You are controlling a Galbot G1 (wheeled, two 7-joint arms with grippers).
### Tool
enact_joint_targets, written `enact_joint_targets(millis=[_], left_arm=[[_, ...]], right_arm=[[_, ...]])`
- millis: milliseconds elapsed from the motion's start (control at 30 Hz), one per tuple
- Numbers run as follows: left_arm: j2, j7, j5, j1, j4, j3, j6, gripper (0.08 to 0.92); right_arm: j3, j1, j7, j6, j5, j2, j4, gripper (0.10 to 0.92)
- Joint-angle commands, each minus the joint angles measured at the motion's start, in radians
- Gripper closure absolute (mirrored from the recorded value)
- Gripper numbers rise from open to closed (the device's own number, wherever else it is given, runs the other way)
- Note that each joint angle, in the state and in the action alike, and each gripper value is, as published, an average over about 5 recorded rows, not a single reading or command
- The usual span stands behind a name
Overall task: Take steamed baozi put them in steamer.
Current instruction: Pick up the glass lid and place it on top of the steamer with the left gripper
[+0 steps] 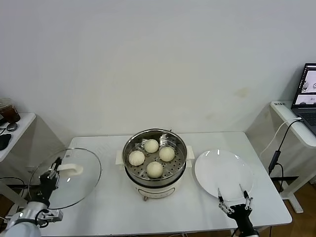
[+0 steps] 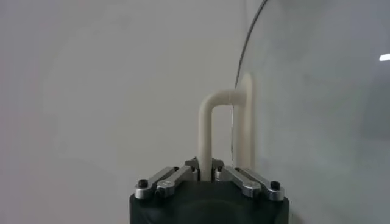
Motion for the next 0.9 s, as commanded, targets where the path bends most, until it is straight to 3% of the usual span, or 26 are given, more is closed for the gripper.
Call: enact_joint_targets(millis=[33,167,333,633,900], left_arm=[[0.144,0.194,-0.173,-0.060,-0.359,0.163,0.321,0.824],[0.157,0.230,-0.136,-0.275,-0.326,0.392,0.411,0.824],[0.112,0.300,-0.033,-0.448,-0.275,0.596,0.475,0.824],[-0.075,0.400,0.235,-0.615,-0.145,0.745,0.486,0.824],[-0.200,0.410,0.332,-0.696,-0.044,0.830,0.498,0.824]], right_arm=[[-0.027,-0.001,0.011,0.012,-0.062,-0.001,-0.002,0.203],[-0.039,0.013,0.035,0.016,-0.121,0.019,-0.017,0.203],[-0.066,0.042,0.073,0.021,-0.198,0.053,-0.049,0.203],[-0.093,0.093,0.116,0.026,-0.278,0.100,-0.112,0.203],[-0.093,0.096,0.119,0.030,-0.275,0.100,-0.126,0.203]])
